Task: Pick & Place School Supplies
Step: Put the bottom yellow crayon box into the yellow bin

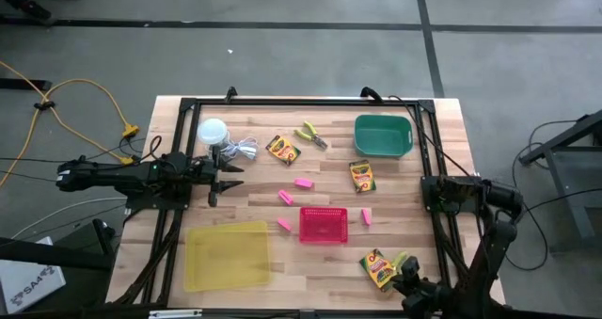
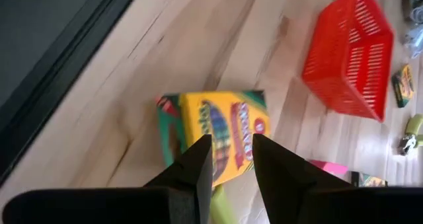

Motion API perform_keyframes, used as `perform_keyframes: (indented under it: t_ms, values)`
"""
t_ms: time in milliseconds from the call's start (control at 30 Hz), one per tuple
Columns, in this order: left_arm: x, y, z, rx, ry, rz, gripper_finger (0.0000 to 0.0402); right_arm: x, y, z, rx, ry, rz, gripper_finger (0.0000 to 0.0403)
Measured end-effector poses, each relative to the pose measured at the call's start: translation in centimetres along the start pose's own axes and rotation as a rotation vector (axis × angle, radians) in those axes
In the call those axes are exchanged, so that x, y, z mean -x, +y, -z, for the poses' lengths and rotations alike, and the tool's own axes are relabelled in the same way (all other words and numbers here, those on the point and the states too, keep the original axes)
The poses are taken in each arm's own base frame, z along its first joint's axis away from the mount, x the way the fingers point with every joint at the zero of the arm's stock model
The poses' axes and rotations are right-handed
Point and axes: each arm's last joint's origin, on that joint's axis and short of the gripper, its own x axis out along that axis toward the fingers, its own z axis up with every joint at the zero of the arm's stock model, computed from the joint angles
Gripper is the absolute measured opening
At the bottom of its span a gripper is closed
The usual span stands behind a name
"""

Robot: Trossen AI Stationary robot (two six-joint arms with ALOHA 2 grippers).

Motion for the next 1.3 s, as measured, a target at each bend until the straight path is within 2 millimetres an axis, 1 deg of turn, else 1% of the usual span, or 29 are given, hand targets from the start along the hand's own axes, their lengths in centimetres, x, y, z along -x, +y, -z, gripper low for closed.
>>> perform_keyframes:
  t_ms: [133, 333, 533, 667, 800, 933, 1100, 1200, 1300]
  values:
    - [0.0, 0.0, 0.0, 0.000, 0.000, 0.000, 0.0164, -0.1, 1.0, 0.5, 0.043, 0.010, -0.010, 0.0097]
    - [0.0, 0.0, 0.0, 0.000, 0.000, 0.000, 0.0164, 0.5, 2.2, 0.6, 0.053, -0.017, -0.033, 0.0097]
    - [0.0, 0.0, 0.0, 0.000, 0.000, 0.001, 0.0164, -0.1, 3.5, 1.1, 0.078, -0.026, -0.007, 0.0097]
    - [0.0, 0.0, 0.0, 0.000, 0.000, 0.003, 0.0164, -0.6, 3.9, 1.2, 0.085, -0.032, 0.017, 0.0097]
    - [0.0, 0.0, 0.0, 0.000, 0.000, 0.003, 0.0164, -0.6, 4.0, 1.2, 0.092, -0.033, 0.017, 0.0097]
    - [0.0, 0.0, 0.0, 0.000, 0.000, 0.003, 0.0164, -0.2, 4.0, 0.7, 0.094, -0.028, -0.003, 0.0097]
    - [0.0, 0.0, 0.0, 0.000, 0.000, 0.003, 0.0164, 0.3, 3.6, -0.9, 0.035, -0.004, -0.065, 0.0097]
    - [0.0, 0.0, 0.0, 0.000, 0.000, 0.003, 0.0164, 0.0, 3.0, -1.9, -0.010, 0.026, -0.091, 0.0097]
    - [0.0, 0.0, 0.0, 0.000, 0.001, 0.003, 0.0164, -0.5, 2.5, -2.4, -0.020, 0.044, -0.095, 0.0097]
